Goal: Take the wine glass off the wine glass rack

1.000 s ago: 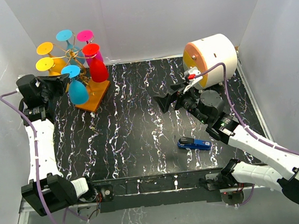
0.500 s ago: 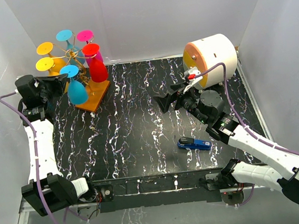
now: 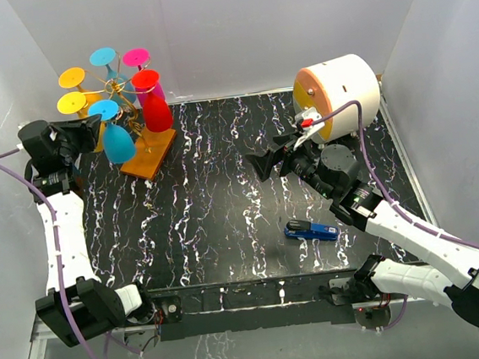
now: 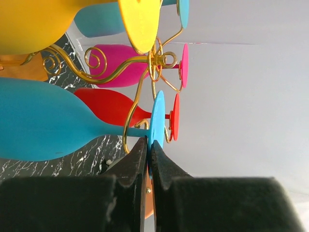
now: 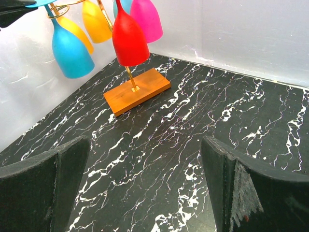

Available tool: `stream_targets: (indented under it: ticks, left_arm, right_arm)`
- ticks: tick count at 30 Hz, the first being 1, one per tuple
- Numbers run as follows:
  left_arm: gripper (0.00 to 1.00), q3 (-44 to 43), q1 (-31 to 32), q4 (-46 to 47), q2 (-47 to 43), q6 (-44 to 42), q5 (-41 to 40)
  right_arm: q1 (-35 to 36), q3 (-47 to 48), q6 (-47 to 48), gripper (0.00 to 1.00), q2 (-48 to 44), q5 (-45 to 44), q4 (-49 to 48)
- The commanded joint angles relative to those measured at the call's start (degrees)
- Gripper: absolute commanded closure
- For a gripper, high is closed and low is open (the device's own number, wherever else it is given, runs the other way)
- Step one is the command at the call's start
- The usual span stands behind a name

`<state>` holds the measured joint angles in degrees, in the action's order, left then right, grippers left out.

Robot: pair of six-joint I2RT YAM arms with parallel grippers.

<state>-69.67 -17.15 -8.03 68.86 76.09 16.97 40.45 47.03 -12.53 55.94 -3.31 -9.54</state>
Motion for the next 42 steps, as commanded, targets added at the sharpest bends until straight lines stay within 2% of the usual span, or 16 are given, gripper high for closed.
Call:
stream_targets:
  ticks: [1, 14, 42]
  left_arm:
    - [1.00, -2.9, -0.8, 3.9, 0.2, 1.4, 0.3]
    - [1.00, -6.7, -0.8, 6.2, 6.4, 1.3, 7.0]
    - [1.00, -11.2, 0.9, 6.7, 9.3, -0.7, 16.4]
  right_arm:
    - [-0.2, -0.1, 0.1, 0.02, -0.4, -1.2, -4.1]
    - [-0.2, 0.0, 0.1, 0.02, -0.2, -1.2, -4.1]
    - [-0.2, 0.0, -0.4, 0.02, 0.1, -0.8, -4.3]
